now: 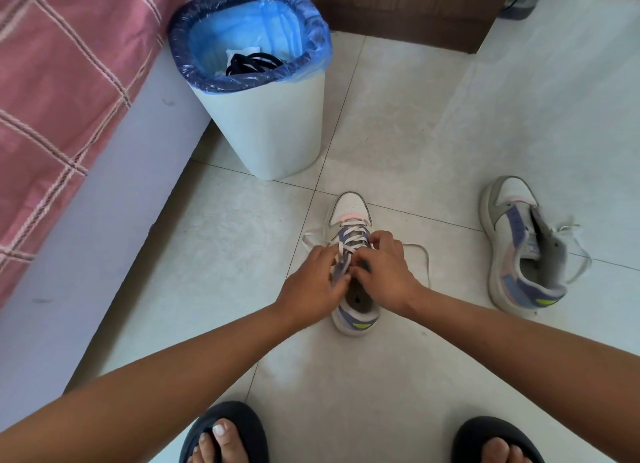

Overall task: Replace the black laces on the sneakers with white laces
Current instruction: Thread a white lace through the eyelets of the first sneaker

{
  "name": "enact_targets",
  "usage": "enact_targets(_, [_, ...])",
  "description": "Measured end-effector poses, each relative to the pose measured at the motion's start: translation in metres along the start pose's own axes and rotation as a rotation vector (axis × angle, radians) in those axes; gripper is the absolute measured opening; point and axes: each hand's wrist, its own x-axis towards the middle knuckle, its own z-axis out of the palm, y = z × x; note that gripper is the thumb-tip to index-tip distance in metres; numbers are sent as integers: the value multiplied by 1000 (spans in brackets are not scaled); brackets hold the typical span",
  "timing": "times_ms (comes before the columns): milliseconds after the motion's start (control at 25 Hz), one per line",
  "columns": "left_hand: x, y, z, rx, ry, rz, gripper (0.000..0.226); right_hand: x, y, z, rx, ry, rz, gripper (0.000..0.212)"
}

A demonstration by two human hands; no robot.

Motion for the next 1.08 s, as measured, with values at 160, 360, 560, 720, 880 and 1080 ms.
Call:
enact_targets(160, [-2,3,14,268,-228,-256,59,-12,-2,-4,-114,-44,-62,17])
enact_targets(360, [12,12,16,144,-263,-400,47,-53,42,-32,-538,-76,-537,37])
enact_targets(560, [12,13,18,121,-253,-451,47,-106,137,-34,-981,-485,-411,36])
enact_targets(720, [13,13,19,154,-264,-445,47,-73,99,-36,-864,-327,-458,29])
enact_targets(880, [11,12,17,139,-252,-424,43,-30,4,-20,-621,-40,-403,27])
enact_targets(1080, [11,10,17,121,-248,-414,38,-10,-14,-9,-597,-164,-169,24])
